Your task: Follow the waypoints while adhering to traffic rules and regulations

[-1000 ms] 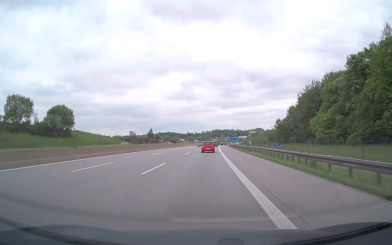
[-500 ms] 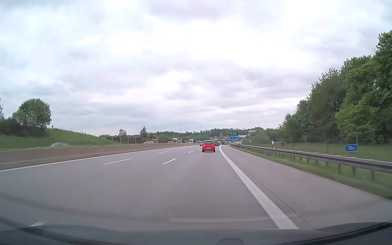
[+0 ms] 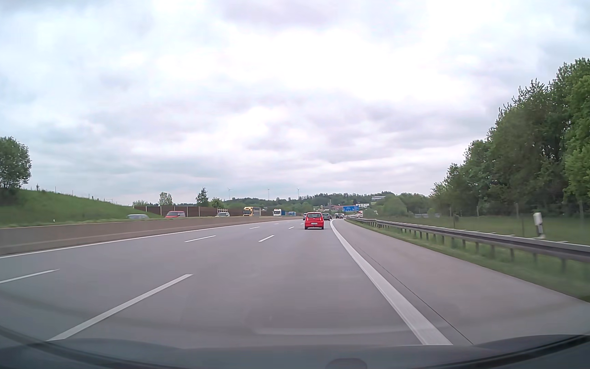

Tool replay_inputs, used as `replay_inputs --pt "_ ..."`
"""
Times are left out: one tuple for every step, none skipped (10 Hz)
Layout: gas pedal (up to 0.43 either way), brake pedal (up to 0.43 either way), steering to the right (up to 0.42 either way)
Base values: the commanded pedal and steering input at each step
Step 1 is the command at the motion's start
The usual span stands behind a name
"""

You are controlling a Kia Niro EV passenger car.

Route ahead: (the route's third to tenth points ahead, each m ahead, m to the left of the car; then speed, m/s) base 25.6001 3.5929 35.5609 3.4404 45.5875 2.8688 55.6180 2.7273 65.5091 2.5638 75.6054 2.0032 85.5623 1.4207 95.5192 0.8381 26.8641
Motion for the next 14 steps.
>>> replay_inputs --pt "0.157 0.000 0.001" --pt "0.157 0.000 0.001" --pt "0.157 0.000 0.001" --pt "0.169 0.000 0.001" --pt "0.197 0.000 0.001" --pt "0.209 0.000 0.001" --pt "0.220 0.000 0.002" --pt "0.220 0.000 0.002" --pt "0.220 0.000 0.002" --pt "0.220 0.000 0.002" --pt "0.220 0.000 0.002" --pt "0.220 0.000 0.001" --pt "0.220 0.000 0.001" --pt "0.220 0.000 0.001"
